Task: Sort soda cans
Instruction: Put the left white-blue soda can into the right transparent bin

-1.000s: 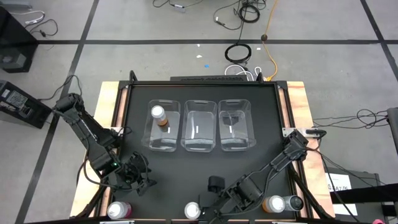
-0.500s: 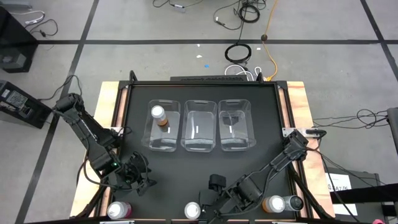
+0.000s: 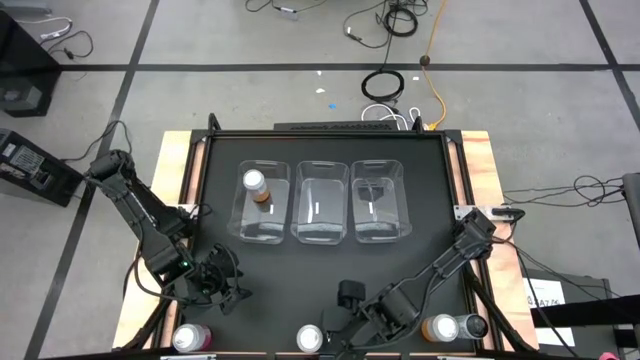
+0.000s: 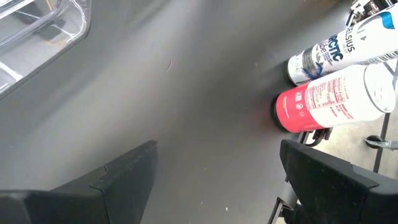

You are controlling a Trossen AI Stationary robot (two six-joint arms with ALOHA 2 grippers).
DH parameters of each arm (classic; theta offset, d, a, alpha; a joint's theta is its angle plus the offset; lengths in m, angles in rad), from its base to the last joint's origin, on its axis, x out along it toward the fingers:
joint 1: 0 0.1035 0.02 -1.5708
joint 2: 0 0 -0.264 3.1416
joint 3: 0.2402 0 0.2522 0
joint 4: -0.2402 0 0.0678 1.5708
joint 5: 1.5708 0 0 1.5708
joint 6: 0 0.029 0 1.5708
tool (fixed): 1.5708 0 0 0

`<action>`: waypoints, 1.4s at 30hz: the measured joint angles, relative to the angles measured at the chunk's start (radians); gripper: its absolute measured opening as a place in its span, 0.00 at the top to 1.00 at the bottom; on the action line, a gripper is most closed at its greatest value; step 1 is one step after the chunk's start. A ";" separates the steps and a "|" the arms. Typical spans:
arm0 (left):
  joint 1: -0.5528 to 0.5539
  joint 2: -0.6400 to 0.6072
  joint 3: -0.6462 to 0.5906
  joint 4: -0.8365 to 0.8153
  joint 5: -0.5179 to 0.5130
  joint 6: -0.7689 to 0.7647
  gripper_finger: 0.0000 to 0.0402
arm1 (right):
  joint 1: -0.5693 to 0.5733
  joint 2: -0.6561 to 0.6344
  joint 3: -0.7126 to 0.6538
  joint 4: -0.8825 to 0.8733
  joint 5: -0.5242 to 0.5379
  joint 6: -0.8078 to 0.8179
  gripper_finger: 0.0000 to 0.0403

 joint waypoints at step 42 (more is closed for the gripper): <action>0.000 0.000 0.000 -0.001 0.010 0.047 0.14 | -0.031 0.129 -0.001 -0.062 -0.037 0.166 0.42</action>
